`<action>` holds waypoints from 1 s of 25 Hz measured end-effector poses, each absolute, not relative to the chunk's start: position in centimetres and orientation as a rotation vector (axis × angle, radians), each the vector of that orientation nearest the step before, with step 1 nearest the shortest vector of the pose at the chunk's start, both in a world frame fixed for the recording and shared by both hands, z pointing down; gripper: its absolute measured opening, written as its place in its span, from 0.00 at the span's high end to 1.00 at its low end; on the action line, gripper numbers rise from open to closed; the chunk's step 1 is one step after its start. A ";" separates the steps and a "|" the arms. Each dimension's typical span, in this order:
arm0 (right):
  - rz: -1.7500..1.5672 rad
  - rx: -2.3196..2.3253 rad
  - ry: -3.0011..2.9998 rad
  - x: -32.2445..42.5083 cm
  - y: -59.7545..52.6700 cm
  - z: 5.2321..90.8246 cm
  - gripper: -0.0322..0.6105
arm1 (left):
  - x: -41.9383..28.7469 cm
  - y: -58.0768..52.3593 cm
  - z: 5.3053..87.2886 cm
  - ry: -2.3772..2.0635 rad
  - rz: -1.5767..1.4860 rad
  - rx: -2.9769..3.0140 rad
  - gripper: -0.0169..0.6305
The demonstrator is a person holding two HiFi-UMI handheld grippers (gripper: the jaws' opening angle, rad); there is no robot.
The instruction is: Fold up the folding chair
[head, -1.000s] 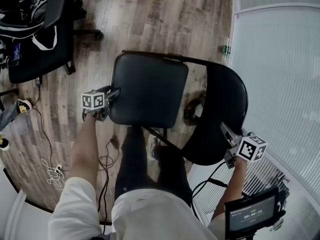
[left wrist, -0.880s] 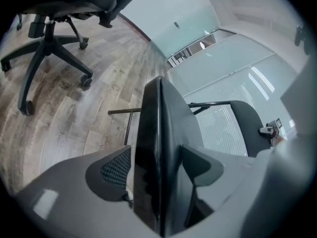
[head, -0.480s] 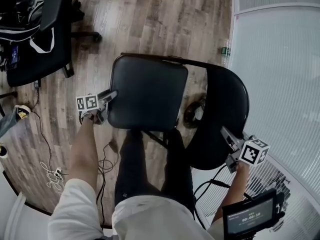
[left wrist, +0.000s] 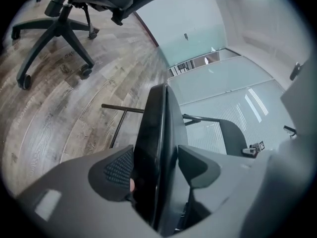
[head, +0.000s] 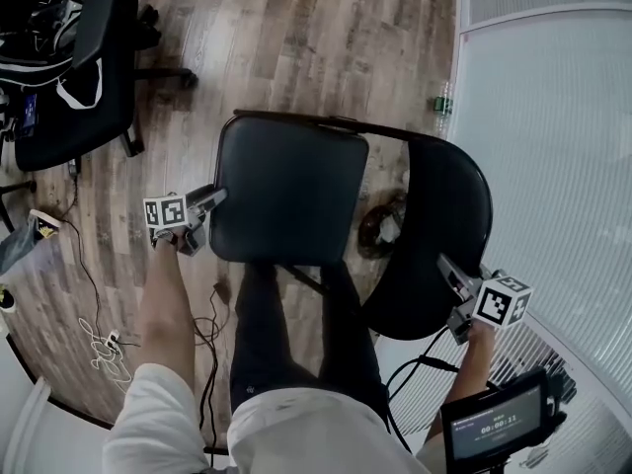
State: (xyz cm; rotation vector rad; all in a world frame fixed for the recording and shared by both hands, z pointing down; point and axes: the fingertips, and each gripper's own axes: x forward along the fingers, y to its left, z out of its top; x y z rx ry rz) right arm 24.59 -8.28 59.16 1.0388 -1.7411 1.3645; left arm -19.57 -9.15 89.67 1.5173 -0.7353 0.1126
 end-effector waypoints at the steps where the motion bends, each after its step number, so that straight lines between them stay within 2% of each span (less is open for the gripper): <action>1: 1.368 1.035 -1.743 25.1 -8.3 59.3 0.82 | -19.2 -9.1 89.4 -0.745 0.102 1.519 0.56; 14: 1.373 1.035 -1.745 27.9 -8.1 58.2 0.82 | -16.0 -9.0 85.3 -0.688 0.166 1.563 0.56; 25: 1.349 1.051 -1.724 27.4 -8.2 56.2 0.84 | -13.8 -9.0 81.5 -0.681 0.065 1.574 0.56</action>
